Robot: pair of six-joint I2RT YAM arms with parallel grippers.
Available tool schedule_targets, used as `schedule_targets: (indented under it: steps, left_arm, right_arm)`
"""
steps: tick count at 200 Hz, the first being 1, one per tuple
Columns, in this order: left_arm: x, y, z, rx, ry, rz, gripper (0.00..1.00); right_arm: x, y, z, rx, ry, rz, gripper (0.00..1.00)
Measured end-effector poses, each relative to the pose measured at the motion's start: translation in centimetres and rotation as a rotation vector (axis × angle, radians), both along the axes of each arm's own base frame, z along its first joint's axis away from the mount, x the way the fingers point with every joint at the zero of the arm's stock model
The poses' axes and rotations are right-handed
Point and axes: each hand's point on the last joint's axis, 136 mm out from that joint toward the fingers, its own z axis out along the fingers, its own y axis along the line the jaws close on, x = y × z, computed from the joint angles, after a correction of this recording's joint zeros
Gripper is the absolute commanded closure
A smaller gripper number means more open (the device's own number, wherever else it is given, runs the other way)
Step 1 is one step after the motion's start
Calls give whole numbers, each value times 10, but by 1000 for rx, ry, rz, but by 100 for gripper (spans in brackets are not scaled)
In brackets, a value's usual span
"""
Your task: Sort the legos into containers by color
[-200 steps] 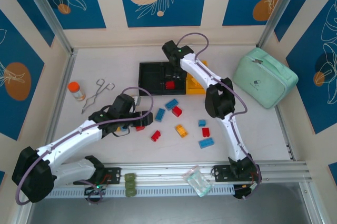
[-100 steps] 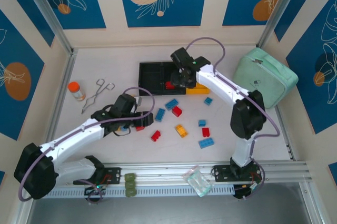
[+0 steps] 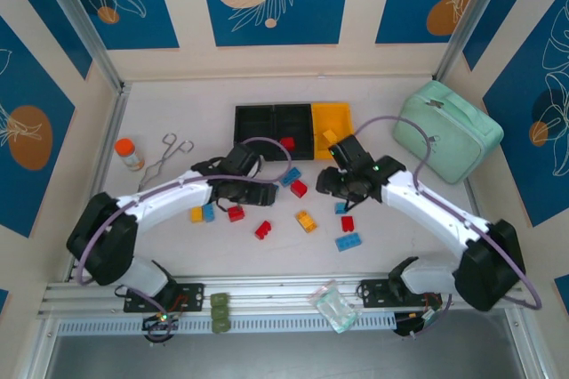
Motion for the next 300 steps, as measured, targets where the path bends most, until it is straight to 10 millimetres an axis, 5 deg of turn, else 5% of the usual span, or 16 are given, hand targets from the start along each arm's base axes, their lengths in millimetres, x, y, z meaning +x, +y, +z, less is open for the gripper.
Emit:
schedule_targets:
  steps: [64,127,160,203,254,300]
  left_arm:
    - [16,-12,-35,200,-2,-54,33]
    - [22,-8,-56,292,-6,-66,49]
    - [22,-6,-63,312,-2,-71,70]
    - [22,-5,-61,321,-4,-70,74]
    - [28,-4,-17,292,-78,-66,74]
    - [68,-7,40,237,-174,-29,74]
  right_arm:
    - [-39,-33,-13,59,2,-114,45]
    - [-46,-31,-23,80,35,-125,46]
    - [-51,-27,-27,108,46,-114,46]
    - [-56,-22,-29,138,54,-104,46]
    - [-54,-12,-25,170,40,-75,46]
    - [-58,2,-28,165,55,-22,46]
